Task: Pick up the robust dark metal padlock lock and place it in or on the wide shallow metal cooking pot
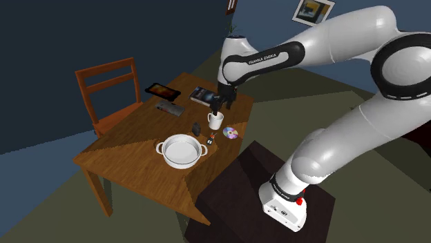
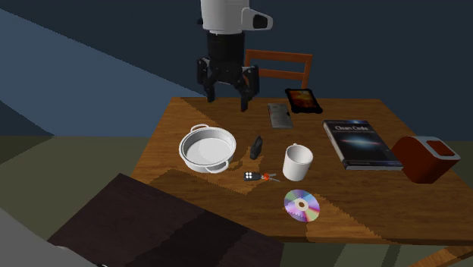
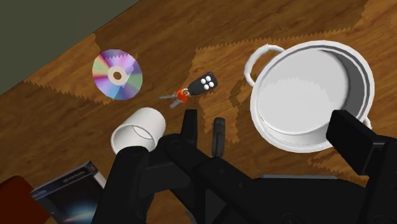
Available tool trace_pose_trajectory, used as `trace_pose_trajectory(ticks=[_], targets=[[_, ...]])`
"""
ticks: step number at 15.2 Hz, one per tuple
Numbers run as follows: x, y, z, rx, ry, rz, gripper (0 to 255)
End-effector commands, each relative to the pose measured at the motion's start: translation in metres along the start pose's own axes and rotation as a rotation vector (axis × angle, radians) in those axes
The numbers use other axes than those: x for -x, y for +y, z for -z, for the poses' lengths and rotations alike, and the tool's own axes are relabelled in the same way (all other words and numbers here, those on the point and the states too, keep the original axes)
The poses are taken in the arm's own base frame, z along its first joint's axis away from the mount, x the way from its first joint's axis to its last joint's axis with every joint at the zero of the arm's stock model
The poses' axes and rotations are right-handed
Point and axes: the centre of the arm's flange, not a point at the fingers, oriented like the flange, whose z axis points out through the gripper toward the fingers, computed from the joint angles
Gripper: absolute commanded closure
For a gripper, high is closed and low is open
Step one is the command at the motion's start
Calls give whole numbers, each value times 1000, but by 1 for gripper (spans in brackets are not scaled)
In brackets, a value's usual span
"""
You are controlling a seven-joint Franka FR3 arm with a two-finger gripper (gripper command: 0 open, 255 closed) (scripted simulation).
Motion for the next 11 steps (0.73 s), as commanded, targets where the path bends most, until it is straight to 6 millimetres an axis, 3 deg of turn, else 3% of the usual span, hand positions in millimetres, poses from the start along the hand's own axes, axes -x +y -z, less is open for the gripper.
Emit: trace_pose_trajectory(ticks=[1, 11], targets=[[-18, 3, -20, -7, 6, -4, 0], [-111, 17, -110, -43, 29, -23, 0]])
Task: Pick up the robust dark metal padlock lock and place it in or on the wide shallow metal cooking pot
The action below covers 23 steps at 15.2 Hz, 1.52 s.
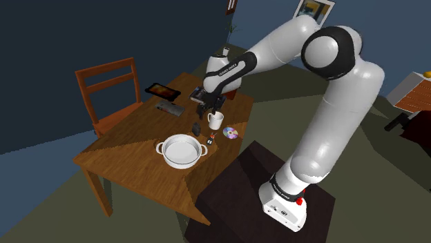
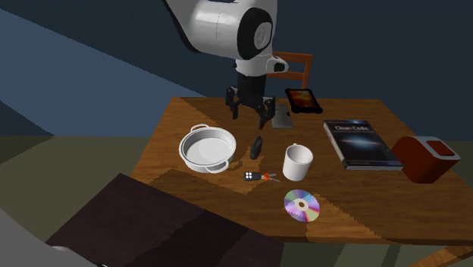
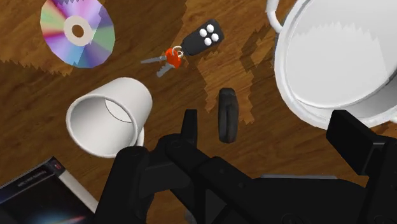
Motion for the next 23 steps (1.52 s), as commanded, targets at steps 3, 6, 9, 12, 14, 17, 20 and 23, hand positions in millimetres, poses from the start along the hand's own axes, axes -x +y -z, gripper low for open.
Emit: trace_pose_trajectory(ticks=[3, 6, 9, 12, 14, 17, 20, 23], targets=[[-39, 5, -35, -14, 10, -8, 0], [-67, 9, -62, -25, 17, -14, 0], [-93, 13, -88, -35, 23, -19, 0], [-94, 13, -104, -35, 23, -19, 0], [-94, 13, -115, -35, 23, -19, 0], [-94, 12, -128, -35, 23, -19, 0], [-94, 12, -128, -35, 23, -19, 0], [-94, 12, -128, -35, 23, -19, 0]])
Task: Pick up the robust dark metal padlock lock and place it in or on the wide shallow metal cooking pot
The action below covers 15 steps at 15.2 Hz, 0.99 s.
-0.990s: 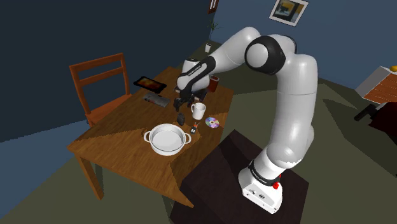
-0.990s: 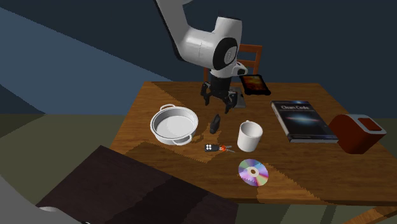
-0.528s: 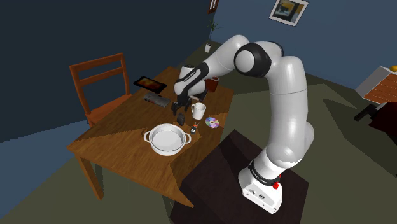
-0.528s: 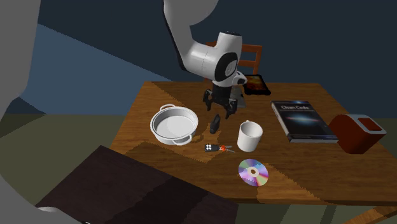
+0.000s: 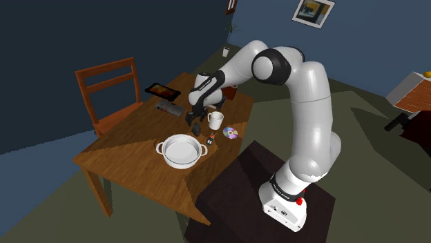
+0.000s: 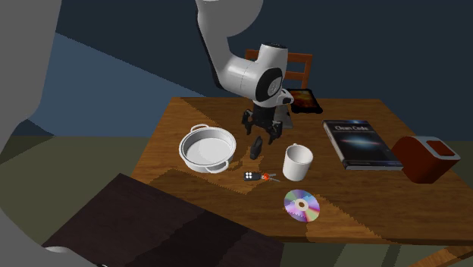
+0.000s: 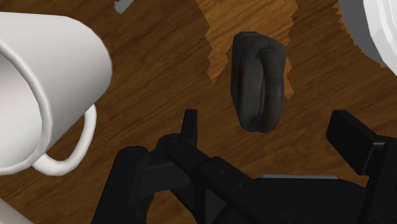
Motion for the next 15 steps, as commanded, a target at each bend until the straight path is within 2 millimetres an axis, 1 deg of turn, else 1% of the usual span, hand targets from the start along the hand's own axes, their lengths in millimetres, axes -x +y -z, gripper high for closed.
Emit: trace_pose_trajectory(ticks=[1, 2, 3, 12, 15], targets=[[0, 0, 0, 0, 0, 0, 0], [0, 0, 0, 0, 0, 0, 0], [0, 0, 0, 0, 0, 0, 255], [0, 0, 0, 0, 0, 0, 255], [1, -1, 16, 0, 0, 0, 255]])
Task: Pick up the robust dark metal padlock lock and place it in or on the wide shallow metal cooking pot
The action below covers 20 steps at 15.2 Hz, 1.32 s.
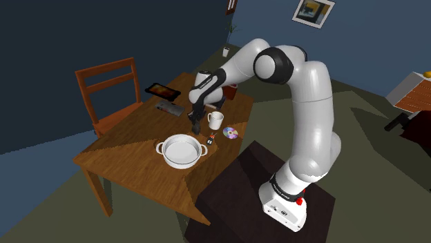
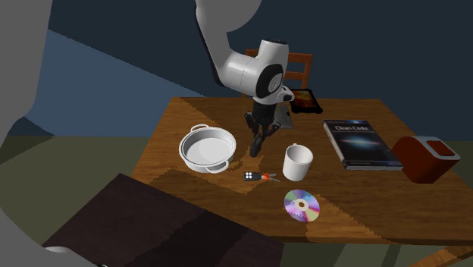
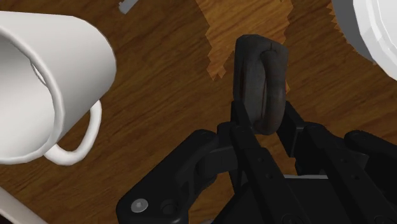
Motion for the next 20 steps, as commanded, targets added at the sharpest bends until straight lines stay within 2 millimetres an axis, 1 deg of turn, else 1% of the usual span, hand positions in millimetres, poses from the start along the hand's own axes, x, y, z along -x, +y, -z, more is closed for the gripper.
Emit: trace_pose_trajectory(ticks=[1, 19, 20], targets=[[0, -1, 10, 0, 0, 0, 255], [4, -4, 105, 0, 0, 0, 255], [4, -4, 107, 0, 0, 0, 255]])
